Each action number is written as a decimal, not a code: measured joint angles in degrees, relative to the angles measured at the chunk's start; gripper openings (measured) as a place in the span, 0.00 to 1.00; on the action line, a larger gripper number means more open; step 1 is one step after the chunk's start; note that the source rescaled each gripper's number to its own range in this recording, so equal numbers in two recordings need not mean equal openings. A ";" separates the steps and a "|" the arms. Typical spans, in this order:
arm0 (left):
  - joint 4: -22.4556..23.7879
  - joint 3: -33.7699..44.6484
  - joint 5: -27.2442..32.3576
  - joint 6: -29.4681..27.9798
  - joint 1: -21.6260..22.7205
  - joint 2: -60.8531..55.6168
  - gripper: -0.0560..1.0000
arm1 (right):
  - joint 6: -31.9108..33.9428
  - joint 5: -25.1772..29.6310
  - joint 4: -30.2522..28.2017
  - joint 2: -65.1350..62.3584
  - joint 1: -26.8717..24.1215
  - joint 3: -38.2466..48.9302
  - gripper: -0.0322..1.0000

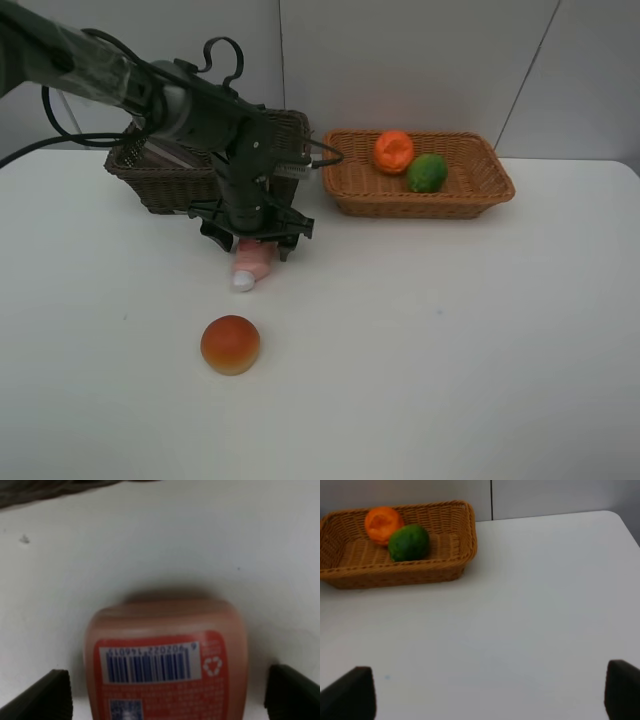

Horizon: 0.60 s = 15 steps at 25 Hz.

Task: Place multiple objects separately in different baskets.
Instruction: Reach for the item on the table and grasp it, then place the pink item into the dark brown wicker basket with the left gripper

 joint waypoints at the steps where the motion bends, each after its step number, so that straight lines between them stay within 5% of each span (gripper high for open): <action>1: 0.00 0.00 0.00 0.00 0.00 0.06 0.99 | 0.00 0.00 0.00 0.00 0.00 0.00 0.98; 3: -0.19 -0.10 -0.13 0.00 0.00 0.13 0.94 | 0.00 0.00 0.00 0.00 0.00 0.00 0.98; 7: -0.29 -0.22 -0.25 0.00 0.00 0.33 0.66 | 0.00 0.00 0.00 0.00 0.00 0.00 0.98; 15: -0.29 -0.22 -0.20 0.00 0.00 0.33 0.66 | 0.00 0.00 0.00 0.00 0.00 0.00 0.98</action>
